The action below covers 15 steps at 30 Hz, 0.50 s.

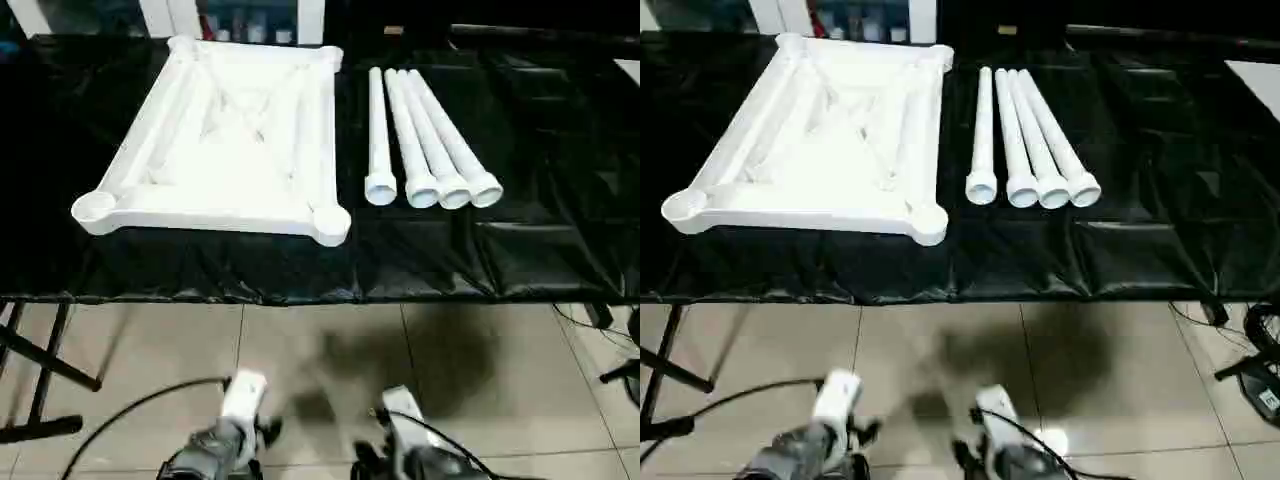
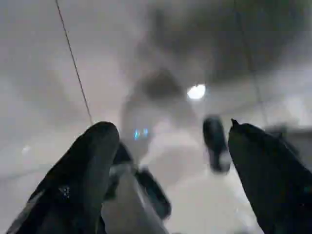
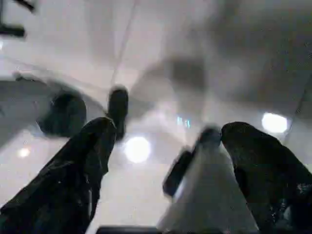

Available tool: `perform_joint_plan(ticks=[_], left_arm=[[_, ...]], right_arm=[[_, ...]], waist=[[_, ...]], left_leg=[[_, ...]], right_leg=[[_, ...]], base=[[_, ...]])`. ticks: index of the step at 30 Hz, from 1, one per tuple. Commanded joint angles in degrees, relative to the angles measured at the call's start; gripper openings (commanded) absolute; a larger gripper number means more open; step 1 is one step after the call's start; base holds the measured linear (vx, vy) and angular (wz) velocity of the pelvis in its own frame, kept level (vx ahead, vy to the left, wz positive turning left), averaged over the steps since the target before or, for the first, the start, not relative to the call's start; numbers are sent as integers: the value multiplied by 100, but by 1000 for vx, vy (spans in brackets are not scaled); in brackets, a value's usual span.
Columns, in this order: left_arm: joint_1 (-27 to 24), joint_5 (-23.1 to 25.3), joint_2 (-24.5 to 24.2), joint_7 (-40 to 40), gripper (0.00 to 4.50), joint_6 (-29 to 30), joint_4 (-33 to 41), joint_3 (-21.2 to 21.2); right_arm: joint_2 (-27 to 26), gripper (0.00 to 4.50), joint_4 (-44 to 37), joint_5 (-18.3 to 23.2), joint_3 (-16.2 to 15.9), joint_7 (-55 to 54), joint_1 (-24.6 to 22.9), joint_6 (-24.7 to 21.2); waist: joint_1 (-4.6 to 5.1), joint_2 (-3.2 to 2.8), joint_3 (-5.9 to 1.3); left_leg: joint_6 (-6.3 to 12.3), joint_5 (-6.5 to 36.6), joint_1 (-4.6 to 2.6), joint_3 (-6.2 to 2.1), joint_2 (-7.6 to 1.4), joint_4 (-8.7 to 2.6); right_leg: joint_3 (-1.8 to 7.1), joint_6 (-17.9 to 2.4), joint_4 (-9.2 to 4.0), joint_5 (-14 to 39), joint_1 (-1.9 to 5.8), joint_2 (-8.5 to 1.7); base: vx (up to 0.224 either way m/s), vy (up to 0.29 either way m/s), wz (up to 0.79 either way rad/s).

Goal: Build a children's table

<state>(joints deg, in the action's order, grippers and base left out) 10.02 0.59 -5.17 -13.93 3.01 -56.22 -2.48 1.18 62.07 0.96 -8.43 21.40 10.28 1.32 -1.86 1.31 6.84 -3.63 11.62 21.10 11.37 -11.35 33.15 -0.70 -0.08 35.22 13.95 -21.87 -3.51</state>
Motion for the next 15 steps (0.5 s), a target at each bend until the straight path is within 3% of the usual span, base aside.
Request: perform_joint_plan(ticks=[1,3,4,5,6,7,8,10,11,12,13,14,15], left_arm=[[-540,-190,-180,-278,406,-212,991,83],[-989,-258,-311,-432,406,-236,1894,92],[-1047,-267,-328,-450,406,-228,2011,94],[-1282,-337,-382,-545,406,-200,2479,127],[-1383,-358,-414,-587,406,-204,2681,128],[-1762,-458,-528,-765,406,-304,3409,138],[-1987,-549,-564,-815,406,-412,3841,184],[-2198,-602,-598,-805,406,-515,4278,229],[-2582,-777,-668,-792,406,-522,5236,321],[-2582,-777,-668,-792,406,-522,5236,321],[-2776,-857,-709,-731,406,-408,5866,370],[-2796,-866,-714,-723,406,-392,5937,375],[-2772,-763,-766,-531,406,-37,6793,418]], right_arm=[[252,395,-1184,335,40,456,-405,132],[432,395,-2280,662,76,779,-824,14],[455,395,-2420,708,82,818,-879,-2],[544,395,-2952,895,133,964,-1091,-17],[598,395,-3193,982,151,1021,-1182,-90],[781,395,-4094,1284,255,1267,-1527,-326],[884,395,-4643,1518,325,1427,-1738,-521],[1006,395,-5184,1780,360,1602,-1940,-783],[1327,395,-6281,2233,301,1936,-2358,-1077],[1327,395,-6281,2233,301,1936,-2358,-1077],[1524,395,-7097,2661,370,1916,-2554,-1413],[1551,395,-7224,2732,391,1896,-2575,-1470],[1605,395,-7841,3057,620,1586,-2457,-1708]], waist=[[-47,-26,-338],[-91,-13,-369],[-108,-9,-377],[-95,-3,-375],[-119,-10,-366],[-156,11,-331],[-165,1,-337],[-184,-1,-341],[-194,-1,-345],[-225,7,-339],[-234,28,-344],[-229,30,-336],[-229,32,-363]], left_leg=[[529,875,-62,-126,-361,-408],[700,640,-50,-122,-361,-369],[758,549,-39,-123,-367,-360],[829,498,-51,-101,-332,-356],[812,568,-56,-102,-347,-365],[735,823,-42,-112,-367,-394],[651,1066,-72,-105,-367,-426],[563,1133,-78,-112,-363,-433],[451,1248,-72,-112,-358,-453],[419,1314,-73,-140,-386,-468],[417,1303,-72,-130,-375,-459],[413,1297,-64,-130,-350,-466],[383,1362,-79,-121,-326,-455]], right_leg=[[236,-1736,-352,-578,203,-525],[232,-1637,-306,-999,233,-502],[236,-1594,-290,-1198,235,-498],[219,-1574,-293,-1311,194,-445],[223,-1572,-308,-1185,183,-457],[233,-1507,-347,-838,199,-459],[222,-1415,-387,-437,162,-423],[233,-1350,-403,-230,163,-417],[236,-1278,-429,2,170,-399],[238,-1212,-432,41,199,-411],[238,-1121,-430,-17,192,-396],[236,-1090,-430,2,188,-376],[226,-1014,-451,255,150,-366]], base=[[0,0,0],[0,0,0],[0,0,0],[0,0,0],[0,0,0],[0,0,0],[0,0,0],[0,0,0],[0,0,0],[0,0,0],[0,0,0],[0,0,0],[0,0,0]])
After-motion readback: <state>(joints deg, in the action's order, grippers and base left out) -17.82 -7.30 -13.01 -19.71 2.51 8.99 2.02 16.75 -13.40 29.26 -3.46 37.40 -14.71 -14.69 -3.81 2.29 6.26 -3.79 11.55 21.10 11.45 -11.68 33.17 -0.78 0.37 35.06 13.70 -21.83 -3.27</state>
